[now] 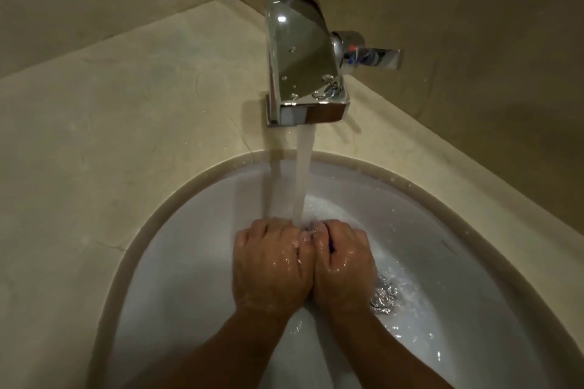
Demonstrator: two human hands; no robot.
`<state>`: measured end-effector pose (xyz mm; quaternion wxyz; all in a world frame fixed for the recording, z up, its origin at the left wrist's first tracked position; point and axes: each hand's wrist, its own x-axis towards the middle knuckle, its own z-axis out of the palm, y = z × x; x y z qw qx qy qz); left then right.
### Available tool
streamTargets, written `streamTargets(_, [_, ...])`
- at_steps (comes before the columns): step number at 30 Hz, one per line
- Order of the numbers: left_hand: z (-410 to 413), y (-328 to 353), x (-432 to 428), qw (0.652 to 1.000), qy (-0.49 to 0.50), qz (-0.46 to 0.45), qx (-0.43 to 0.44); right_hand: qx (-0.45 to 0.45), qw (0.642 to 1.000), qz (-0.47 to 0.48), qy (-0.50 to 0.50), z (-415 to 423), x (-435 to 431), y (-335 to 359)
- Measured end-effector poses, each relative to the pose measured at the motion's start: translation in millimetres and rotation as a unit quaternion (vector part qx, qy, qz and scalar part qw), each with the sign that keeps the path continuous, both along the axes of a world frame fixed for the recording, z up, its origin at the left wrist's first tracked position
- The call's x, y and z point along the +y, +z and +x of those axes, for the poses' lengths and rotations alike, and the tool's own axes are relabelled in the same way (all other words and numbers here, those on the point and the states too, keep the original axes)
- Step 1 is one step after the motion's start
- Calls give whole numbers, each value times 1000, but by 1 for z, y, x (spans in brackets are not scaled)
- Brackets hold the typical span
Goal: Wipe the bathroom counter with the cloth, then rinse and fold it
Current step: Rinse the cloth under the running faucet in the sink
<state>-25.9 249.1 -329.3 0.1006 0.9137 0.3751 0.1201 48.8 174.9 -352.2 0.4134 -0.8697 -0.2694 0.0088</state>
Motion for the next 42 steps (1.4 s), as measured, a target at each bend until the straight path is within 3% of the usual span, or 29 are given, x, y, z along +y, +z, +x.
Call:
streamTargets(4, [6,2,1,993,-5,-2,117,-69,997,-29,-7,8,4,-1])
streamTargets(7, [12,4,3,996,12,-25,90,-111,993,-9,34,14,6,0])
streamTargets(13, [13,11,6,999,-4,-38,20,12,997,-68,38,21,8,6])
streamTargets(16, [7,17,8,997,-20,-38,60,25,999,-8,48,17,6,19])
streamTargets(18, [6,24,17,1000,-11,-25,7,15,997,63,50,9,4,36])
streamTargets(21, [-5,43,26,988,-18,-28,-149,6,989,140,48,3,-4,52])
streamTargets(26, [-29,15,19,988,-34,-51,-139,80,989,112,-56,-9,-17,25])
streamTargets(28, [-30,5,8,979,-10,-107,-172,122,984,91,-93,-18,-16,17])
streamTargets(31, [-14,4,4,960,5,-180,-212,197,969,130,-74,-24,-4,19])
streamTargets(36, [2,-2,10,992,-2,-40,-120,49,995,87,20,-9,11,6])
streamTargets(39, [9,-3,10,1000,26,-6,-5,-21,996,67,53,4,12,-4])
streamTargets(42, [14,-1,9,999,33,1,20,-41,994,90,38,11,14,-2])
